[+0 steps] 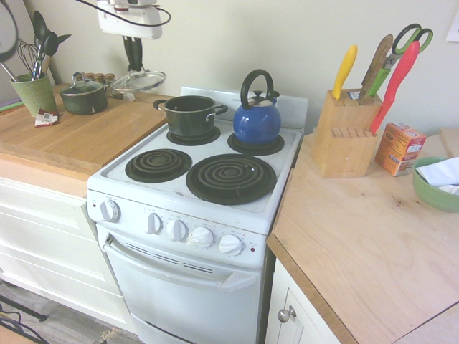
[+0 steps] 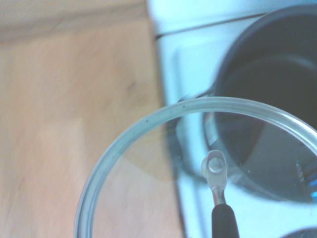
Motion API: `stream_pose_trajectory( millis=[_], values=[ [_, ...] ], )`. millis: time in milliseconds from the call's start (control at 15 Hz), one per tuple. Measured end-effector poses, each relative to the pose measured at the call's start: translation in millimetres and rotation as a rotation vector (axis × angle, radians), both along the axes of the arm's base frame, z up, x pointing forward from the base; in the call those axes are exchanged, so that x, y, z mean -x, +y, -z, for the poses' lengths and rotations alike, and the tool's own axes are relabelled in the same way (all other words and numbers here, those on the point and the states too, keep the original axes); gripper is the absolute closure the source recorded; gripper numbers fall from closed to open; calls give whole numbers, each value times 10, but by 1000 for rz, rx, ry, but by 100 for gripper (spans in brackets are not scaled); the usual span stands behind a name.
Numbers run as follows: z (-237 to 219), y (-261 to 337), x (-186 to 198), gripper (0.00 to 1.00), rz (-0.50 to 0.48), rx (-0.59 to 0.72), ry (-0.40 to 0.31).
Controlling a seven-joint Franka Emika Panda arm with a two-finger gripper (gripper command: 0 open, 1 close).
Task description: Cover the lid of the pot
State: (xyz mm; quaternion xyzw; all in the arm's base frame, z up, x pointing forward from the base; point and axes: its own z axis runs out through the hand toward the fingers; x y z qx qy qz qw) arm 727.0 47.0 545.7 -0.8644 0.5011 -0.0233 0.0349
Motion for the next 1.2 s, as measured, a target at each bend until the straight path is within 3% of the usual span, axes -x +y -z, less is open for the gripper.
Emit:
stream_pose_trajectory(
  millis=[800,1200],
  values=[
    [147,-858,-289,100,284,-29,-36],
    [534,-866,-407,100,286,-26,-6]
  ],
)
